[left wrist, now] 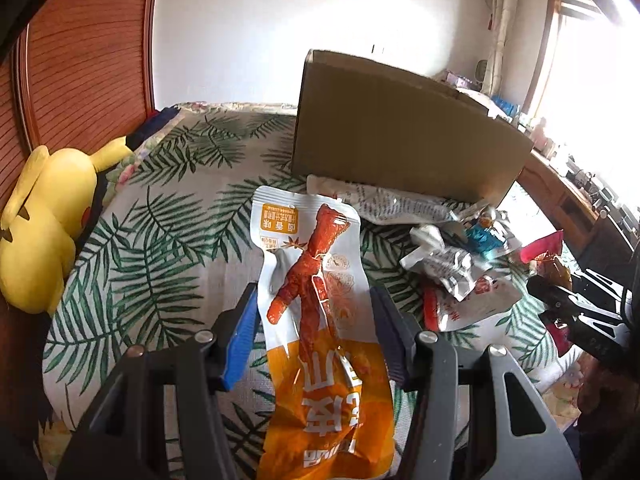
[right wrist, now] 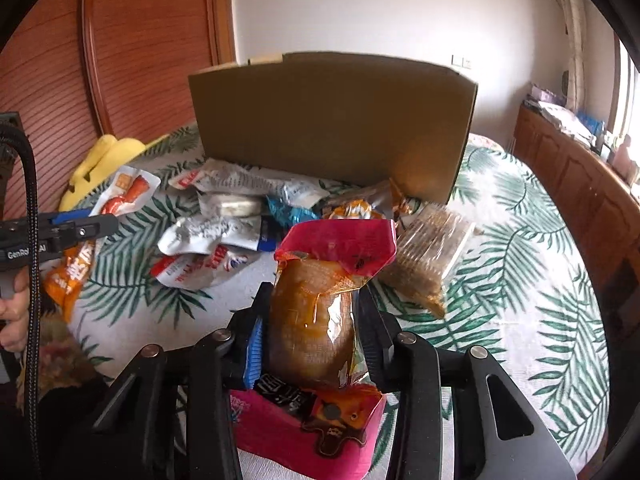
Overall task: Organize snacks
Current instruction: 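Lift both snacks over the cardboard box and open both tools to drop them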
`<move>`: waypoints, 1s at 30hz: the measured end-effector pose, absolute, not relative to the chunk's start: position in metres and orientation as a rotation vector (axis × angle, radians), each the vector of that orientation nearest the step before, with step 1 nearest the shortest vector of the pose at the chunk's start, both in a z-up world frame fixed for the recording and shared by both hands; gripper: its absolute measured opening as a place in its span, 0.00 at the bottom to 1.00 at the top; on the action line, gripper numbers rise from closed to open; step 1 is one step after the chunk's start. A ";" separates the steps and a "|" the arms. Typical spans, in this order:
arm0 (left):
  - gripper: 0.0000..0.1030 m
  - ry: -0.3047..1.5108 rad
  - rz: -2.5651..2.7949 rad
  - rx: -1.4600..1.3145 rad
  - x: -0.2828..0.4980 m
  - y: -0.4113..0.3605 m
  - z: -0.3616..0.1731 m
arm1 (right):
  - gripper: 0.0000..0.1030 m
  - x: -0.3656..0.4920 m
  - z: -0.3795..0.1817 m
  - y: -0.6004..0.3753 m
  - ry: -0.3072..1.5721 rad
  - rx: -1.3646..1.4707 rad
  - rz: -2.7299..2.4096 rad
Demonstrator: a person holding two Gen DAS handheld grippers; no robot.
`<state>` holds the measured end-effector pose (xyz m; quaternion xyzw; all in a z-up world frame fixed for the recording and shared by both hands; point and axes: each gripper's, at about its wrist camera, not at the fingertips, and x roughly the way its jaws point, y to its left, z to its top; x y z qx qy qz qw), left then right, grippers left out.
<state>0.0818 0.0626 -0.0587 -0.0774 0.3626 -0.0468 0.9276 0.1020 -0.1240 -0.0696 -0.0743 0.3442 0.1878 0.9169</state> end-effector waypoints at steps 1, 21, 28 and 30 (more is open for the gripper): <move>0.52 0.737 -0.098 -0.159 0.081 0.063 -0.055 | 0.39 0.100 -0.065 -0.126 0.700 -0.148 0.389; 0.53 0.642 -0.175 -0.119 0.091 0.037 -0.005 | 0.34 0.108 -0.048 -0.120 0.665 -0.200 0.364; 0.53 0.631 -0.218 -0.120 0.101 0.024 0.003 | 0.34 0.111 -0.035 -0.128 0.627 -0.175 0.375; 0.53 0.619 -0.226 -0.113 0.105 0.020 0.009 | 0.34 0.113 -0.026 -0.129 0.613 -0.173 0.383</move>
